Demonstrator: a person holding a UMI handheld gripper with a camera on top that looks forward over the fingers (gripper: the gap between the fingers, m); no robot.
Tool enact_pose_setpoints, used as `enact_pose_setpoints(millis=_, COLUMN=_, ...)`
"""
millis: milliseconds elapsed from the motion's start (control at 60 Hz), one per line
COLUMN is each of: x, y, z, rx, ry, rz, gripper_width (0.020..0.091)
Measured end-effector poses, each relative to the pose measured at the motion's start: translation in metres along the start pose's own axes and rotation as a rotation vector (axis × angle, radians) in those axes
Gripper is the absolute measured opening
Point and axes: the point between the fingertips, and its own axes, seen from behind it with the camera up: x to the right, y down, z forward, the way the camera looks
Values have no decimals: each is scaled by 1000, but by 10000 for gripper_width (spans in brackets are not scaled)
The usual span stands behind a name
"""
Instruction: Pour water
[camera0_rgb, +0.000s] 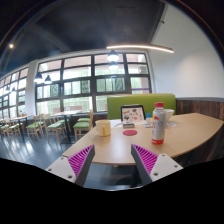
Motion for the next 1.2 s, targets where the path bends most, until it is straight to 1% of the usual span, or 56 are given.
enact_pose_setpoints(millis=183, x=21, y=-6, z=1, rx=23, ry=17, rz=10, gripper_width=785)
enact_pose_setpoints(millis=267, x=38, y=-5, z=4, rx=30, ry=44, rz=17, gripper_width=782)
enact_pose_setpoints(millis=283, x=53, y=-10, z=10, rx=31, ry=47, rz=16, gripper_width=785)
enact_pose_setpoints(millis=367, x=78, y=-20, z=16, rx=67, ry=86, rz=-22, gripper_width=782)
enact_pose_setpoints(millis=417, x=104, y=-25, z=20, rx=80, ry=131, rz=-48, gripper_width=780)
enact_pose_setpoints(millis=433, x=118, y=-29, z=31, rx=79, ry=143, rz=-53, gripper_width=784)
enact_pose_setpoints(millis=483, x=128, y=-28, z=34, rx=75, ry=183, rz=-71, gripper_width=781)
enact_pose_setpoints(millis=517, x=151, y=-33, z=53, rx=69, ry=192, rz=-74, gripper_width=784)
enact_pose_setpoints(millis=567, x=166, y=-38, z=71, rx=74, ry=215, rz=-69, gripper_width=785)
enact_pose_setpoints(millis=667, x=188, y=-52, z=107, rx=102, ry=239, rz=-79, gripper_width=782)
enact_pose_setpoints(millis=717, x=197, y=-59, z=118, rx=121, ry=274, rz=-78, gripper_width=775)
enact_pose_setpoints(millis=800, x=220, y=-69, z=155, rx=137, ry=278, rz=-66, gripper_width=775)
enact_pose_setpoints(millis=883, x=223, y=-76, z=178, rx=147, ry=272, rz=-69, gripper_width=768)
enact_pose_setpoints(millis=917, x=225, y=-77, z=186, rx=145, ry=266, rz=-78, gripper_width=747)
enact_pose_setpoints(millis=967, x=226, y=-74, z=196, rx=132, ry=262, rz=-94, gripper_width=651)
enact_pose_setpoints(millis=983, x=225, y=-74, z=199, rx=133, ry=252, rz=-100, gripper_width=557)
enact_pose_setpoints(millis=1083, x=224, y=-75, z=199, rx=155, ry=266, rz=-112, gripper_width=524)
enact_pose_setpoints(millis=1150, x=226, y=-73, z=198, rx=153, ry=277, rz=-102, gripper_width=504)
enact_pose_setpoints(millis=1183, x=229, y=-72, z=198, rx=151, ry=289, rz=-84, gripper_width=487)
enact_pose_setpoints(millis=1200, x=231, y=-72, z=198, rx=152, ry=291, rz=-72, gripper_width=465)
